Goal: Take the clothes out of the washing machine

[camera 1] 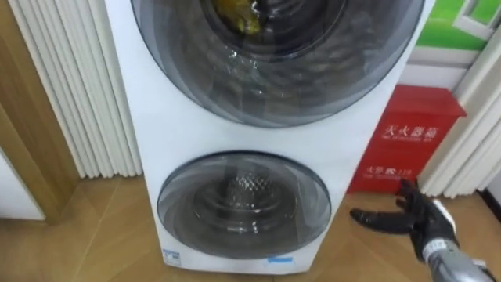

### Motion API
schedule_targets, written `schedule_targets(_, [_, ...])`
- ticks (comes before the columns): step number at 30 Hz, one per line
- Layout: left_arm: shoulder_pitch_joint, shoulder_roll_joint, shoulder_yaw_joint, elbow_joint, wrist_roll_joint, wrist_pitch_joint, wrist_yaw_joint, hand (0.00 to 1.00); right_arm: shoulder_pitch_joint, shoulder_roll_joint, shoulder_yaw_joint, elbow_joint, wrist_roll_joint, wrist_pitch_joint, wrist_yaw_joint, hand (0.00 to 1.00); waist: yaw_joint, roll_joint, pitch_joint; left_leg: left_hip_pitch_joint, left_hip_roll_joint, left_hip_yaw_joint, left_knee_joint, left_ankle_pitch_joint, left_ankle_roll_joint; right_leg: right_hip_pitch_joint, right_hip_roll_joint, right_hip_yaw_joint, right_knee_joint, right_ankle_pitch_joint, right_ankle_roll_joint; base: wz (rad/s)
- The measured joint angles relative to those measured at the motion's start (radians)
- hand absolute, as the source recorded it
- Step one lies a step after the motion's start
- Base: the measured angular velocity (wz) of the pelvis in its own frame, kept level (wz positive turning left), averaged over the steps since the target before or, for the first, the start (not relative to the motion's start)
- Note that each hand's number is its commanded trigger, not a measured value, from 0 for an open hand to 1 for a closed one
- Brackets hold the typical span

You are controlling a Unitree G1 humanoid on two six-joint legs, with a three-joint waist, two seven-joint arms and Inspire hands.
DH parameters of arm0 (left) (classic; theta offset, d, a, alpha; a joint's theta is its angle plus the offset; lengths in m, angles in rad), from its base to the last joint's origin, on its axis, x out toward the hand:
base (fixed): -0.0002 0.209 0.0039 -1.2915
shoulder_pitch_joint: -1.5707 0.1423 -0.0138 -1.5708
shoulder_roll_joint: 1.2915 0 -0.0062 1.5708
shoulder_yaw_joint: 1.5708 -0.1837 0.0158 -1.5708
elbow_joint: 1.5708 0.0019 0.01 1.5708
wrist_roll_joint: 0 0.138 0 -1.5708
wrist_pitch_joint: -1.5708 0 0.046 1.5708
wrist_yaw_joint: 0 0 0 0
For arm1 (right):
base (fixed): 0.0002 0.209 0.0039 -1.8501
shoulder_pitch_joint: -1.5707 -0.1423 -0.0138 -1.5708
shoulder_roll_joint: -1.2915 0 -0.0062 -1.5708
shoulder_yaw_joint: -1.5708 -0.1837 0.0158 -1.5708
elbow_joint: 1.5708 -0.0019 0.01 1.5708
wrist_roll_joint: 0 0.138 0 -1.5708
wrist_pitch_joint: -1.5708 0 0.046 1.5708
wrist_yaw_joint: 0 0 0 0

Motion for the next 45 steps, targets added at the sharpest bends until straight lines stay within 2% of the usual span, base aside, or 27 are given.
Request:
schedule_targets(2, [0.0, 0.01, 0.001, -0.002, 0.001, 0.002, 0.0, 0.0, -0.04, -0.014, 0.0, -0.012, 0.028, 0.0, -0.013, 0.0, 0.0, 0.0, -0.0004, -0.001, 0.0, -0.006, 0.0, 0.0, 0.0, -0.007, 0.001, -0.001, 0.0, 0.0, 0.0, 0.02])
schedule_targets(4, [-0.002, 0.024, 0.008, -0.002, 0.009, 0.003, 0.0, 0.0, -0.088, -0.051, 0.001, -0.013, 0.035, 0.0, -0.034, 0.0, 0.003, -0.006, -0.0071, -0.001, 0.001, -0.019, -0.001, 0.0, 0.0, -0.005, 0.002, -0.013, 0.001, 0.0, 0.0, 0.11])
schedule_targets(6, [-0.001, 0.027, 0.013, -0.007, 0.009, 0.006, 0.002, 0.0, -0.127, -0.074, 0.001, -0.013, 0.046, -0.001, -0.05, 0.0, 0.002, -0.01, -0.0077, 0.002, 0.002, -0.024, -0.001, 0.0, 0.0, -0.002, 0.004, -0.018, 0.002, 0.0, 0.0, 0.07])
schedule_targets(8, [0.002, 0.027, 0.017, -0.021, 0.009, 0.018, 0.003, 0.0, -0.152, -0.099, 0.001, -0.013, 0.062, -0.001, -0.057, 0.0, 0.004, -0.016, -0.0062, 0.008, 0.003, -0.043, -0.001, 0.0, 0.0, 0.003, 0.005, -0.021, 0.006, 0.0, 0.0, 0.07])
schedule_targets(11, [0.011, 0.027, 0.017, -0.051, 0.01, 0.02, 0.01, 0.0, -0.177, -0.125, 0.002, -0.012, 0.072, 0.0, -0.059, 0.0, 0.025, -0.028, -0.0053, 0.02, 0.008, -0.052, -0.006, 0.0, 0.0, 0.004, 0.009, -0.019, 0.018, 0.0, 0.0, -0.07])
schedule_targets(14, [0.009, 0.031, 0.018, -0.049, 0.009, 0.019, 0.016, 0.0, -0.192, -0.141, 0.002, -0.012, 0.074, -0.001, -0.048, 0.0, 0.026, -0.03, -0.0022, 0.046, 0.022, -0.107, -0.023, 0.003, -0.005, -0.014, 0.02, -0.029, 0.064, -0.018, 0.007, -0.06])
schedule_targets(15, [0.006, 0.04, 0.022, -0.047, 0.011, 0.016, 0.016, 0.0, -0.203, -0.143, 0.002, -0.012, 0.077, 0.0, -0.045, 0.0, 0.043, -0.037, 0.001, 0.043, 0.023, -0.145, -0.022, 0.003, -0.005, -0.048, 0.037, -0.002, 0.005, -0.015, -0.004, -0.47])
schedule_targets(16, [0.006, 0.037, 0.049, -0.042, 0.037, 0.017, 0.015, 0.0, -0.218, -0.145, 0.002, -0.018, 0.071, 0.0, -0.038, 0.0, 0.051, -0.038, -0.0047, 0.034, 0.04, -0.169, -0.02, -0.004, -0.023, -0.093, 0.042, -0.012, -0.024, 0.057, -0.039, -0.44])
schedule_targets(17, [0.012, 0.034, 0.062, -0.043, 0.051, 0.017, 0.014, 0.0, -0.221, -0.148, 0.001, -0.025, 0.071, 0.001, -0.039, 0.0, 0.044, -0.036, -0.0108, 0.028, 0.048, -0.17, -0.02, -0.006, -0.042, -0.085, 0.047, -0.028, -0.02, 0.078, -0.044, -0.12])
schedule_targets(18, [0.03, 0.033, 0.073, -0.045, 0.057, 0.018, 0.011, 0.0, -0.245, -0.156, 0.002, -0.031, 0.072, 0.001, -0.044, 0.0, 0.027, -0.036, -0.0077, 0.011, 0.054, -0.137, -0.017, -0.014, -0.079, -0.081, 0.045, -0.034, -0.016, 0.087, -0.05, 0.31])
schedule_targets(19, [0.032, 0.035, 0.072, -0.046, 0.06, 0.02, 0.005, 0.0, -0.272, -0.169, 0.001, -0.032, 0.072, 0.001, -0.057, 0.0, 0.009, -0.045, -0.0036, -0.014, 0.058, -0.086, -0.033, -0.007, -0.092, -0.079, 0.036, -0.009, -0.019, 0.086, -0.049, 0.36])
schedule_targets(20, [0.03, 0.036, 0.071, -0.05, 0.064, 0.02, 0.001, 0.0, -0.287, -0.18, 0.0, -0.032, 0.072, 0.001, -0.065, 0.0, 0.002, -0.055, 0.0021, -0.039, 0.059, -0.065, -0.047, 0.004, -0.094, -0.079, 0.027, 0.0, -0.019, 0.085, -0.047, 0.39])
schedule_targets(21, [0.03, 0.044, 0.06, -0.05, 0.081, 0.021, -0.004, 0.0, -0.304, -0.195, -0.001, -0.032, 0.074, 0.002, -0.07, 0.0, -0.004, -0.066, 0.0019, -0.081, 0.068, -0.012, -0.042, 0.064, -0.062, -0.079, 0.015, 0.003, -0.014, 0.079, -0.036, 0.24])
schedule_targets(22, [0.037, 0.045, 0.052, -0.049, 0.09, 0.03, -0.005, 0.0, -0.315, -0.203, 0.0, -0.034, 0.076, 0.002, -0.071, 0.0, 0.001, -0.069, -0.0035, -0.07, 0.065, -0.009, -0.03, 0.069, -0.059, -0.074, 0.014, -0.004, -0.008, 0.078, -0.028, 0.19])
schedule_targets(23, [0.037, 0.046, 0.05, -0.049, 0.097, 0.038, -0.006, 0.0, -0.318, -0.211, 0.001, -0.034, 0.067, 0.004, -0.073, 0.0, 0.001, -0.07, -0.004, -0.061, 0.064, -0.012, -0.028, 0.069, -0.059, -0.071, 0.013, -0.007, -0.004, 0.077, -0.024, 0.09])
schedule_targets(24, [0.037, 0.049, 0.046, -0.049, 0.099, 0.049, -0.008, 0.0, -0.317, -0.23, 0.002, -0.029, 0.046, 0.026, -0.073, 0.0, 0.003, -0.073, -0.0023, -0.05, 0.061, -0.023, -0.027, 0.069, -0.059, -0.072, 0.012, -0.013, 0.005, 0.075, -0.019, 0.06])
schedule_targets(26, [0.044, 0.049, 0.044, -0.049, 0.097, 0.057, -0.013, 0.0, -0.319, -0.239, 0.002, -0.038, 0.045, 0.04, -0.073, 0.0, 0.003, -0.077, -0.0052, -0.049, 0.052, -0.023, -0.027, 0.069, -0.059, -0.067, 0.008, -0.009, -0.004, 0.071, -0.011, -0.06])
schedule_targets(28, [0.043, 0.05, 0.048, -0.051, 0.096, 0.068, -0.025, 0.0, -0.319, -0.238, 0.003, -0.081, 0.047, 0.053, -0.074, 0.0, -0.007, -0.068, -0.0022, -0.054, 0.05, -0.021, -0.027, 0.069, -0.059, -0.068, 0.001, -0.016, 0.0, 0.07, -0.009, -0.06])
schedule_targets(32, [0.034, 0.051, 0.054, -0.063, 0.095, 0.07, -0.025, 0.0, -0.319, -0.242, 0.004, -0.126, 0.038, 0.085, -0.089, 0.0, -0.007, -0.066, -0.003, -0.053, 0.052, -0.016, -0.027, 0.069, -0.059, -0.068, 0.003, -0.015, 0.0, 0.069, -0.008, -0.01])
schedule_targets(37, [0.02, 0.047, 0.051, -0.092, 0.096, 0.075, -0.025, 0.0, -0.318, -0.241, 0.01, -0.214, -0.056, 0.135, -0.097, 0.0, -0.011, -0.061, -0.001, -0.053, 0.052, -0.016, -0.026, 0.068, -0.058, -0.071, 0.004, -0.015, 0.0, 0.069, -0.008, -0.05])
schedule_targets(41, [0.014, 0.049, 0.032, -0.092, 0.095, 0.077, -0.021, 0.0, -0.317, -0.242, 0.049, -0.269, -0.111, 0.135, -0.108, 0.0, -0.01, -0.051, -0.0017, -0.059, 0.054, -0.015, -0.027, 0.062, -0.054, -0.084, 0.007, -0.018, 0.0, 0.069, -0.008, -0.16])
schedule_targets(42, [0.01, 0.05, 0.017, -0.092, 0.091, 0.076, -0.018, 0.0, -0.316, -0.242, 0.062, -0.281, -0.115, 0.135, -0.108, 0.0, -0.01, -0.047, 0.0002, -0.062, 0.055, -0.006, -0.027, 0.061, -0.054, -0.088, 0.012, -0.017, -0.001, 0.069, -0.008, -0.23])
schedule_targets(45, [0.01, 0.049, -0.006, -0.087, 0.076, 0.068, -0.017, 0.0, -0.284, -0.241, 0.086, -0.346, -0.121, 0.135, -0.1, 0.0, -0.01, -0.038, -0.0038, -0.059, 0.057, 0.009, -0.028, 0.061, -0.054, -0.087, 0.013, -0.017, 0.0, 0.069, -0.009, -0.18])
